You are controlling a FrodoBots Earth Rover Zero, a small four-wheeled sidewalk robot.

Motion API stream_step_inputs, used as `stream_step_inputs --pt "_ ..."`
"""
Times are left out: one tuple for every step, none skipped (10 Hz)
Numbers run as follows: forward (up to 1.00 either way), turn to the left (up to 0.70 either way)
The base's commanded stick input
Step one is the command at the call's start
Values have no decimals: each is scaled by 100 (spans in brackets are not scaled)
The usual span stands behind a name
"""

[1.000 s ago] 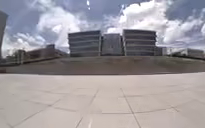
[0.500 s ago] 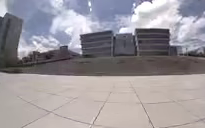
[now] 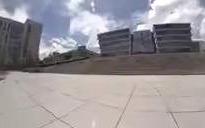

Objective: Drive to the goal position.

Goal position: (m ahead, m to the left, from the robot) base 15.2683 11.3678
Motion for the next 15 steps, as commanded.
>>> stream_step_inputs --pt "70 19" --pt "70 18" --pt "70 7" --pt "70 2" --pt "70 3" --pt "70 7" --pt "70 7" --pt "70 7" --pt "70 7" --pt "70 7" --pt "70 7" --pt "70 6" --pt "70 5" --pt "70 5" --pt "70 6"
